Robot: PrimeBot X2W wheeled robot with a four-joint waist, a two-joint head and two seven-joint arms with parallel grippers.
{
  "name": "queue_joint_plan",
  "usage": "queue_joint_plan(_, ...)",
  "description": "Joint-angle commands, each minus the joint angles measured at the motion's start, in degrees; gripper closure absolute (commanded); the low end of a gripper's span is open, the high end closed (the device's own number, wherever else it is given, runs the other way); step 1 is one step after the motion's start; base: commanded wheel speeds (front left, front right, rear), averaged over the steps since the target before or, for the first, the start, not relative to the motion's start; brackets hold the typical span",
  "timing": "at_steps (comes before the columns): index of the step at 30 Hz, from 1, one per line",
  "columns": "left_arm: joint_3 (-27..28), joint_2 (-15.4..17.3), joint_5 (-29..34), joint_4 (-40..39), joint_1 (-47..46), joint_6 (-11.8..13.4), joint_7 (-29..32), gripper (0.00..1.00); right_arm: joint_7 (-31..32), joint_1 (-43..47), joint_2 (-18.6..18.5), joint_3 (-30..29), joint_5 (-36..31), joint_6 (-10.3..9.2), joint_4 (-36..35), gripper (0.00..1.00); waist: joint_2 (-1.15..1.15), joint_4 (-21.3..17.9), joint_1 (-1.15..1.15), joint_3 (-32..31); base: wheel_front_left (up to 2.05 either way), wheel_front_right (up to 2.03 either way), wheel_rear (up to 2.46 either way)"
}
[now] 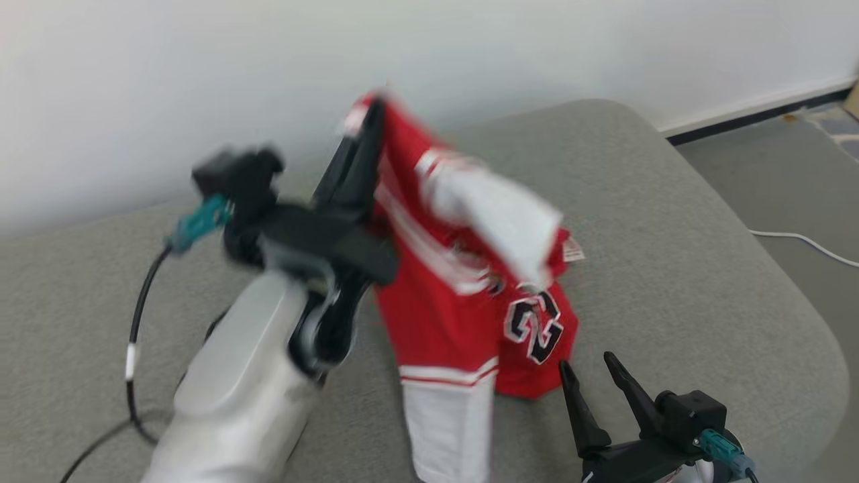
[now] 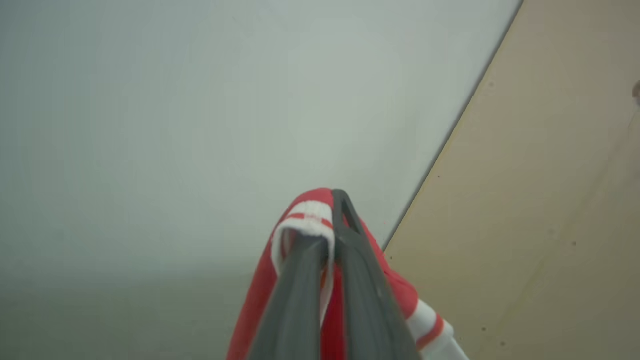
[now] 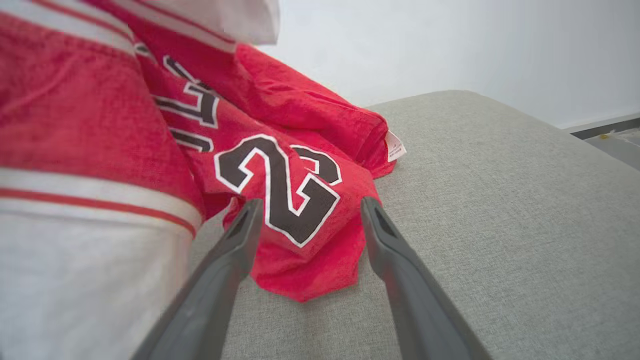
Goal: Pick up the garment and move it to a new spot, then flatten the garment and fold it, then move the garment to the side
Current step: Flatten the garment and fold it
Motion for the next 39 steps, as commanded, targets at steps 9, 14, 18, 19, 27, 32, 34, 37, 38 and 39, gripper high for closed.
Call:
queue_joint_plan(9,7.99,5.95,3.51,10.11,12.08,1.14,-0.05,1.00,-0.03,-0.77,-0.07,0.18,0.55,-0.12,-0.20,0.00,0.00,5.45,0.00,1.73,0.00,0.00,0.00)
queue_joint_plan(14,13.28,8.70,8.55,11.31,10.12,2.34,-0.05,1.00,0.36,-1.53,-0.08,1.23,0.39,-0.12,-0.58,0.00,0.00,4.97,0.00,3.00,0.00,0.00,0.00)
queue_joint_plan(18,15.29,10.88,13.09,12.66,8.17,2.68,-0.04,1.00,0.79,-2.12,-0.08,2.36,0.11,-0.12,-0.75,0.00,0.00,3.34,0.00,4.28,0.00,0.00,0.00)
queue_joint_plan(19,15.67,11.42,13.81,13.07,7.49,2.76,-0.05,1.00,0.87,-2.15,-0.07,2.44,0.03,-0.12,-0.82,0.00,0.00,2.92,0.00,4.63,0.00,0.00,0.00)
queue_joint_plan(27,18.07,13.41,17.39,17.17,2.97,3.35,-0.04,0.00,0.79,-2.91,-0.07,3.01,0.01,-0.12,-1.76,0.00,0.00,0.54,0.00,8.20,0.00,0.00,0.00)
queue_joint_plan(32,19.80,10.78,17.45,18.49,4.73,2.83,-0.05,0.00,0.61,-2.80,-0.07,2.03,-0.07,-0.12,-1.83,0.00,0.00,2.06,0.00,8.89,0.00,0.00,0.00)
queue_joint_plan(34,20.09,9.87,17.64,19.03,6.03,1.90,-0.05,0.00,0.68,-2.75,-0.06,2.09,-0.12,-0.12,-1.80,0.00,0.00,3.22,0.00,8.54,0.00,0.00,0.00)
queue_joint_plan(37,20.72,7.53,17.22,19.18,8.96,0.90,-0.05,0.00,0.77,-2.32,-0.09,1.73,-0.25,-0.12,-1.51,0.00,0.00,5.30,0.00,7.27,0.00,0.00,0.00)
queue_joint_plan(38,20.83,7.20,17.44,19.09,10.05,0.62,-0.05,0.00,0.87,-2.21,-0.09,1.95,-0.26,-0.12,-1.43,0.00,0.00,5.86,0.00,6.81,0.00,0.00,0.00)
queue_joint_plan(39,21.00,6.67,17.43,19.18,11.30,0.39,-0.05,0.00,0.83,-1.93,-0.09,1.92,-0.17,-0.12,-1.26,0.00,0.00,6.60,0.00,5.98,0.00,0.00,0.00)
